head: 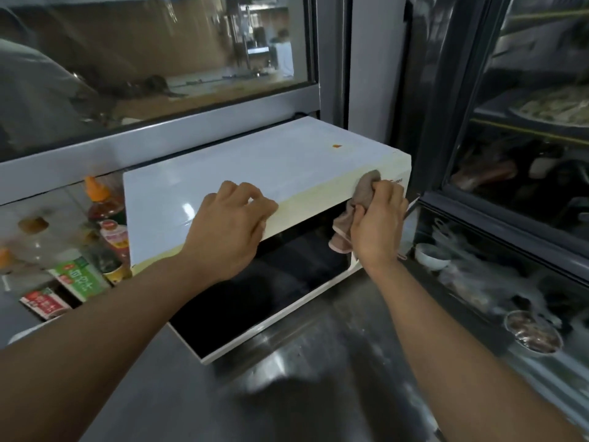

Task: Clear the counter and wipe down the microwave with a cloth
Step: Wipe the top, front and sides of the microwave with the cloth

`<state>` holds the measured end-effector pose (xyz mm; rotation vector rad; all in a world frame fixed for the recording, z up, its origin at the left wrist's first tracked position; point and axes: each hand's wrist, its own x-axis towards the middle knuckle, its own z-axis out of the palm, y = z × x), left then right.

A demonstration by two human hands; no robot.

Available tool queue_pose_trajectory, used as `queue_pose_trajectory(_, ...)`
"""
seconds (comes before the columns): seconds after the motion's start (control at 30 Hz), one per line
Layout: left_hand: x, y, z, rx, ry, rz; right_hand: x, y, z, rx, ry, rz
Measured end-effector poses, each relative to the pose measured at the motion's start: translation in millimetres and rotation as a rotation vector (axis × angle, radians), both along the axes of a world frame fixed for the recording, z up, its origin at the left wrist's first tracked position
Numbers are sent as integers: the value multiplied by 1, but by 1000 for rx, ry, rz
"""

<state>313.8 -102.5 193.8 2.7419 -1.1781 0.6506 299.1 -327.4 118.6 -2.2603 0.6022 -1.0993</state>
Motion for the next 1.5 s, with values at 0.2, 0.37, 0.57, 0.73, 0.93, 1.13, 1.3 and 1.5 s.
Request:
queue_pose_trajectory(0.2, 1, 5, -9, -10, 50, 1, -3, -5, -39, 37, -41, 39)
queue_pose_trajectory(0.37, 3, 4, -11, -29, 37, 1, -3, -4, -71, 172, -192, 133)
queue_pose_trajectory(0.57, 4, 2, -16, -12, -2, 15, -4, -1, -146, 503, -8, 181)
queue_pose_trajectory(0.73, 4, 1, -15, -3, -3, 22, -4, -9, -158, 494, 132, 203)
queue_pose_trajectory(0.93, 4, 3, -15, -62, 34, 10, -46, -5, -108, 218, 74, -22)
queue_pose_trajectory(1.13, 4, 3, -14, -154, 102, -23, -14, 24, -27, 148, -326, 113)
queue_pose_trajectory(1.3, 5, 4, -12, -195, 158, -32, 2, 62, -19, 347, -387, 42)
queue_pose_trajectory(1.5, 6, 5, -13, -224, 210, -37, -22, 138, -39, 129, -400, 259)
